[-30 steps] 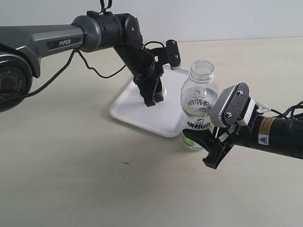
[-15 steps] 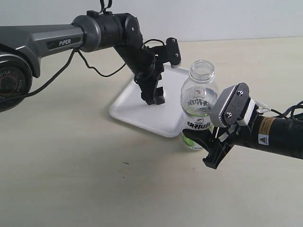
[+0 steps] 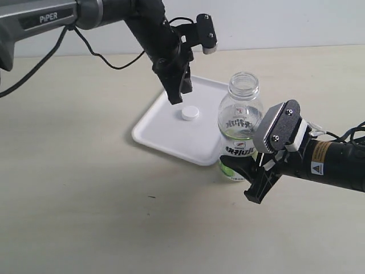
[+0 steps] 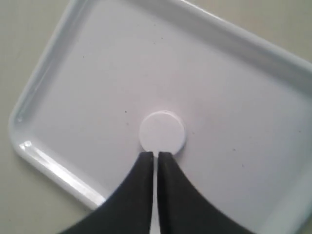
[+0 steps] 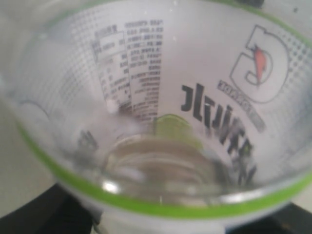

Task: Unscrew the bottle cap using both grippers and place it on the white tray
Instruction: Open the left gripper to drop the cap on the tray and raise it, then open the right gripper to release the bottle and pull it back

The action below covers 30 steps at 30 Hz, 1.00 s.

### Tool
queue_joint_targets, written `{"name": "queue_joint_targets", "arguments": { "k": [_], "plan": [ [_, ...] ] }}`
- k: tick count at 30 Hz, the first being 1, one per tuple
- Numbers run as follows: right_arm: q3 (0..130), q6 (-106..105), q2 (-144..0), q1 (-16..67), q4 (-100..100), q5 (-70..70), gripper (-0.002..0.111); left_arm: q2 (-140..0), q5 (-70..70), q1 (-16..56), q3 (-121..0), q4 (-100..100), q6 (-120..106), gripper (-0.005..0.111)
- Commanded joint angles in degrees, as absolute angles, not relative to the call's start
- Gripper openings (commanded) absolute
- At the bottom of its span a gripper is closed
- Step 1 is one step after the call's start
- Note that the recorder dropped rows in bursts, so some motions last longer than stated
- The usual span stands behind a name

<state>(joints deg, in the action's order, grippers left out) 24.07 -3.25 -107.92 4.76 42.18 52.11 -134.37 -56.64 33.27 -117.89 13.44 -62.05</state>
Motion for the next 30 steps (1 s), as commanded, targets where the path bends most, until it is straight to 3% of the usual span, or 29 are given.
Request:
{"name": "queue_joint_targets", "arguments": {
  "k": [1, 6, 11, 16, 30],
  "plan": [
    [24.0, -2.3, -108.0, 4.7, 42.1, 47.0, 0.0, -130.9, -63.7, 33.1, -118.1, 12.3, -61.5, 0.0],
    [24.0, -2.3, -108.0, 4.7, 42.1, 46.9, 0.018, -127.5, -68.0, 33.1, -118.1, 9.2, -58.5, 0.0],
    [24.0, -1.1, -108.0, 4.7, 41.8, 46.9, 0.055, -124.6, -70.0, 33.1, -118.1, 9.1, -57.5, 0.0],
    [24.0, 0.0, -108.0, 4.7, 38.2, 47.8, 0.077, -122.5, -70.0, 33.1, -118.1, 8.9, -55.2, 0.0],
    [23.8, 4.3, -101.0, 4.7, 37.8, 44.8, 0.08, -121.4, -70.0, 33.1, -118.1, 8.8, -52.6, 0.0]
  ]
}}
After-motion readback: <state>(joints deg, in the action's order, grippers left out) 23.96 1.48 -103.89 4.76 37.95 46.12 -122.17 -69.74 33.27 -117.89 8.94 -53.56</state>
